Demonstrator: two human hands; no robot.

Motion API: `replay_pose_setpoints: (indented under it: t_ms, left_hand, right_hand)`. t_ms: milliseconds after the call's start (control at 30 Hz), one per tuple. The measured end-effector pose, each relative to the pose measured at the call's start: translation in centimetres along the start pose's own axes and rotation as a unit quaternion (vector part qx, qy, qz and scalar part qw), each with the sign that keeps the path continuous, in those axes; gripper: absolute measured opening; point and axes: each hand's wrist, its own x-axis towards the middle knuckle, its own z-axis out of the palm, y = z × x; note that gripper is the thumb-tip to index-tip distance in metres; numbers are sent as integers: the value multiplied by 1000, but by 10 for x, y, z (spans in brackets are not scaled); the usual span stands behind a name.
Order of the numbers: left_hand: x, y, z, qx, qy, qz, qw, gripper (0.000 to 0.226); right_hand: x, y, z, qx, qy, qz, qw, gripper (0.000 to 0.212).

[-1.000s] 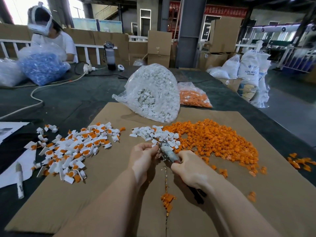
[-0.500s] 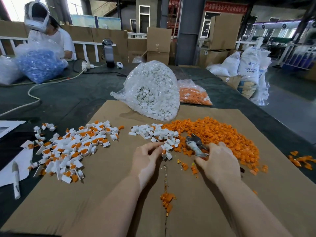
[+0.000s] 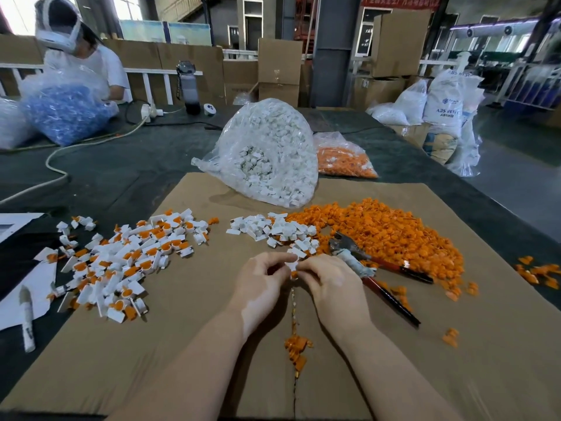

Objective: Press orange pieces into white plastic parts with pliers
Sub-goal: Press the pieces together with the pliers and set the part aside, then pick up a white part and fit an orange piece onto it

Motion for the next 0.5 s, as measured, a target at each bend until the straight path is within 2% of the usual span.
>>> replay_pose_setpoints:
  t_ms: [67,167,333,500]
  left_hand:
    - [-2,0,-2,-11,-24,-1,1000,30]
    - [-4,1,-1,27,-54,31,998,36]
    - [-5,0,1,44,-15,42,998,34]
    - [-6,1,3,54,-13,48,997,34]
  right_hand:
    - [-1,2,1,11,8,11,1000,5]
    - [-3,2,2,20,21,6,1000,6]
    - [-5,6,-1,27,66,32,997,14]
    - [-7,3,0,29,38,-16,999,15]
